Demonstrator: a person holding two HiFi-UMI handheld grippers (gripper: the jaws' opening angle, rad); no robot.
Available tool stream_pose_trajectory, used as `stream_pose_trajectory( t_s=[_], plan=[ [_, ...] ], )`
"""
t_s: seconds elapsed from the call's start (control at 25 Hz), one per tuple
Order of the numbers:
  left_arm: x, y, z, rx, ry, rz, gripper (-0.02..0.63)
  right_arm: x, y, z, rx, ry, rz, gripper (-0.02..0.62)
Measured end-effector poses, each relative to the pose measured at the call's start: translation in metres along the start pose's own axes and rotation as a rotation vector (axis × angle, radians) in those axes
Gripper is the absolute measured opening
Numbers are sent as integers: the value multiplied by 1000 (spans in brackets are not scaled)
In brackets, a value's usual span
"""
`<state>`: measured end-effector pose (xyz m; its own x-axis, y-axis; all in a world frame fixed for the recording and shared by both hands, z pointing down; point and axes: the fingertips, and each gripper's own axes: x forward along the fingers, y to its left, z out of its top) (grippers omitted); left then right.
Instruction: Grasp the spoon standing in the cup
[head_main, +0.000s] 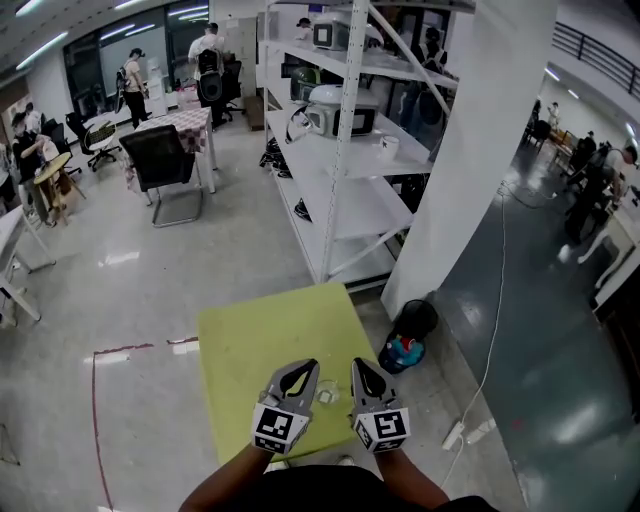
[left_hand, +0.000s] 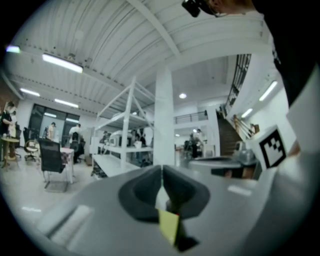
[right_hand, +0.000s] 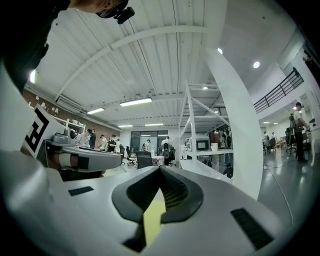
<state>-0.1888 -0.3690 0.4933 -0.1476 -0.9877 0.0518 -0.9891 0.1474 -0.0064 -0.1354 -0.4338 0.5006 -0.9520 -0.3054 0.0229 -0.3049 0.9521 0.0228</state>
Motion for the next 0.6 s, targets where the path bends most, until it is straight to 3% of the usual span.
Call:
stream_pose_trajectory(
  t_s=[0.24,0.6],
  plan=[
    [-2,6,6,-1,-10,17,12,2,1,1,24,1,1,6],
    [-9,6,0,-13,-4,31,12,-1,9,10,-23,-13,12,7]
  ],
)
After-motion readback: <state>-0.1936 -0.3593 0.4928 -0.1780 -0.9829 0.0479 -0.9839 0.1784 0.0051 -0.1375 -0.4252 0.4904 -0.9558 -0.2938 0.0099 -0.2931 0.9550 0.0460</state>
